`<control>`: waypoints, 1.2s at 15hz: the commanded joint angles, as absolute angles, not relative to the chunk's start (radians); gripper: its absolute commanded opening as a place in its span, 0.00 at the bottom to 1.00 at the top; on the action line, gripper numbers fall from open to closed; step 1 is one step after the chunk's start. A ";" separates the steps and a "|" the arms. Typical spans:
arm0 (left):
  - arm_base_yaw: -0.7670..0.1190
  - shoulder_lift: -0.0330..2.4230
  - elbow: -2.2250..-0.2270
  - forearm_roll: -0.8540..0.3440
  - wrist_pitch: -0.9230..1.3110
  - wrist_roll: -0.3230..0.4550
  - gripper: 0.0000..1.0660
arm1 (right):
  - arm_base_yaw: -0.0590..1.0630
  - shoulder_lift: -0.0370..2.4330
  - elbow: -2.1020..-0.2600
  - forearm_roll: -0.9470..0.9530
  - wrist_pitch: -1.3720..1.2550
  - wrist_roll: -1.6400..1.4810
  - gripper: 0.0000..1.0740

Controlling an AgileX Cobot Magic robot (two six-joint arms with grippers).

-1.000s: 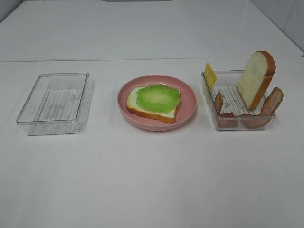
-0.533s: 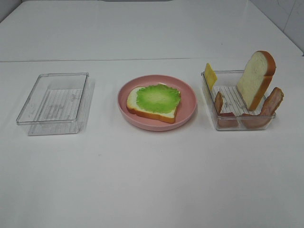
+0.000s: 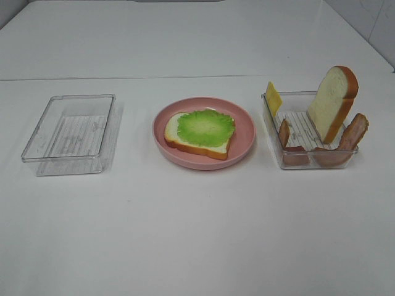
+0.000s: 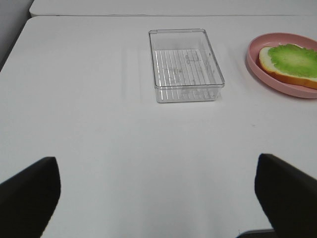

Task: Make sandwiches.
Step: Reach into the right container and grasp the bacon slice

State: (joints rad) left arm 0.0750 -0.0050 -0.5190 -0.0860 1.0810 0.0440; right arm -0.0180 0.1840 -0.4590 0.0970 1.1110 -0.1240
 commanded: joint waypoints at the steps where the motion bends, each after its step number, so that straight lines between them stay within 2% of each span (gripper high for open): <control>1: 0.077 -0.024 -0.518 -0.095 1.070 0.040 0.96 | -0.023 0.349 -0.483 0.105 1.076 -0.127 0.90; 2: 0.077 -0.024 -0.518 -0.095 1.070 0.040 0.96 | -0.023 0.384 -0.497 0.105 1.069 -0.127 0.90; 5: 0.077 -0.024 -0.518 -0.095 1.070 0.040 0.96 | -0.023 0.687 -0.645 0.130 1.041 -0.127 0.90; 7: 0.077 -0.024 -0.518 -0.095 1.070 0.040 0.96 | -0.023 0.975 -0.812 0.161 0.998 -0.126 0.90; 10: 0.077 -0.024 -0.518 -0.095 1.070 0.040 0.96 | -0.023 1.229 -0.990 0.184 0.992 -0.133 0.90; 12: 0.077 -0.024 -0.518 -0.095 1.070 0.040 0.96 | -0.023 1.445 -1.172 0.180 1.012 -0.154 0.90; 15: 0.077 -0.024 -0.518 -0.095 1.070 0.040 0.96 | -0.024 1.649 -1.374 0.138 1.134 -0.154 0.90; 18: 0.077 -0.024 -0.518 -0.095 1.070 0.040 0.96 | -0.026 1.773 -1.461 0.130 1.159 -0.178 0.90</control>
State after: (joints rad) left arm 0.0750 -0.0050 -0.5190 -0.0860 1.0810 0.0440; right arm -0.0220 1.7660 -1.4530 0.1330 1.1410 -0.1600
